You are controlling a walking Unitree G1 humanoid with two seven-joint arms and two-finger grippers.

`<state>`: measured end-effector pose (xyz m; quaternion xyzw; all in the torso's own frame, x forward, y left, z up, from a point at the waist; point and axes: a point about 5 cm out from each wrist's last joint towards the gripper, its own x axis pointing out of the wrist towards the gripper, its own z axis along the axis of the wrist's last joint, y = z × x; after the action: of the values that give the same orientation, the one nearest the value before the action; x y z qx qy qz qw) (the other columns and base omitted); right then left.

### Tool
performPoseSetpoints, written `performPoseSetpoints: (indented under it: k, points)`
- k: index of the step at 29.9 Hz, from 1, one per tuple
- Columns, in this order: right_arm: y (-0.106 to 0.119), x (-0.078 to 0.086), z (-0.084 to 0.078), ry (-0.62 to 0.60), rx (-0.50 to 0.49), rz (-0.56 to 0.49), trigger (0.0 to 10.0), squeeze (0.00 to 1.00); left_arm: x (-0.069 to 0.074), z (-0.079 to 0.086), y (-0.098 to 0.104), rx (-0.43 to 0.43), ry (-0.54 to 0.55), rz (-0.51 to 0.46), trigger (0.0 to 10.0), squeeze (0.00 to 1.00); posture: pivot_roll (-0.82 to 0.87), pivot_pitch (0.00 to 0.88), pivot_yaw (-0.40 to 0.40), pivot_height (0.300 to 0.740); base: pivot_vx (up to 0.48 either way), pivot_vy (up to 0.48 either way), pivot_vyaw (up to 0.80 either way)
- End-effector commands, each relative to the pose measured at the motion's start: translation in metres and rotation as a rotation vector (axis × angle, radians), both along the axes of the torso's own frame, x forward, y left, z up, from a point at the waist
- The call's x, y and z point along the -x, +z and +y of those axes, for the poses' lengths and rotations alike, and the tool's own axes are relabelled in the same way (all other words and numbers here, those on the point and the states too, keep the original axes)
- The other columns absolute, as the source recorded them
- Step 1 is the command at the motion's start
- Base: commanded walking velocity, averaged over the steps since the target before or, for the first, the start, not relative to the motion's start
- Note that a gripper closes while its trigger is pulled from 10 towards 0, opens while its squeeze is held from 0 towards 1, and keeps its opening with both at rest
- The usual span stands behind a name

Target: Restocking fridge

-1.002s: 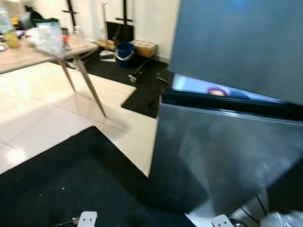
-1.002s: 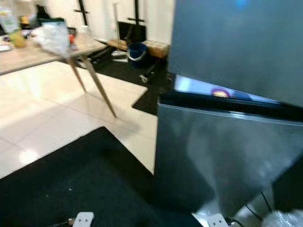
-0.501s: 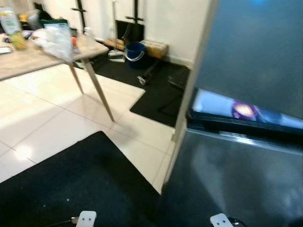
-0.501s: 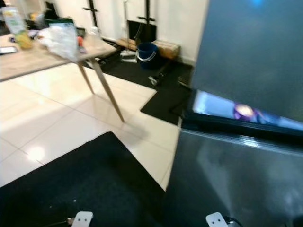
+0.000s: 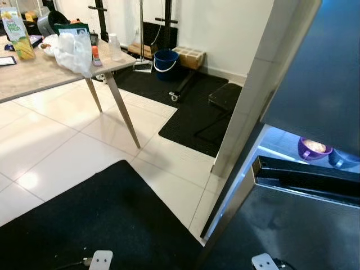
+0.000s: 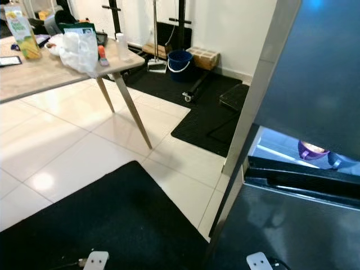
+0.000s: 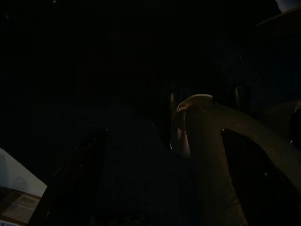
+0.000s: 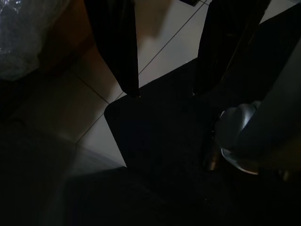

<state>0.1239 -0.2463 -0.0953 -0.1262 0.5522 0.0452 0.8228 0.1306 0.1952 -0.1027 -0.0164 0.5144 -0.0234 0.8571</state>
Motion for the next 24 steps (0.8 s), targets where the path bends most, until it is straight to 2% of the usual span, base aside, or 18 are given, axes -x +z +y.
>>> performPoseSetpoints:
  k: [1,6,7,9,14,24]
  points:
    - [0.000,0.007,-0.008,-0.049,0.013,0.009,10.0,0.00,0.008,-0.007,-0.004,0.018,-0.009,0.030,10.0,0.00,0.04,0.000,-0.061,0.740,0.000,0.000,0.00]
    - [0.004,0.003,-0.014,-0.149,-0.008,-0.056,10.0,0.00,0.009,-0.007,-0.004,0.021,-0.010,0.033,10.0,0.00,0.04,0.000,-0.061,0.740,0.000,0.000,0.00]
    - [0.006,-0.003,-0.016,-0.195,-0.033,-0.099,10.0,0.00,0.009,-0.007,-0.004,0.022,-0.010,0.033,10.0,0.00,0.04,0.000,-0.061,0.740,0.000,0.000,0.00]
    - [0.006,-0.003,-0.016,-0.195,-0.033,-0.099,10.0,0.00,0.009,-0.007,-0.004,0.022,-0.010,0.033,10.0,0.00,0.04,0.000,-0.061,0.740,0.000,0.000,0.00]
    - [0.022,-0.027,-0.031,-0.358,-0.091,-0.261,10.0,0.00,0.008,-0.008,-0.004,0.027,-0.014,0.032,10.0,0.00,0.04,0.000,-0.062,0.740,0.000,0.000,0.00]
    - [0.038,-0.052,-0.041,-0.472,-0.143,-0.410,10.0,0.00,0.008,-0.010,-0.004,0.038,-0.018,0.033,10.0,0.00,0.04,0.000,-0.062,0.740,0.000,0.000,0.00]
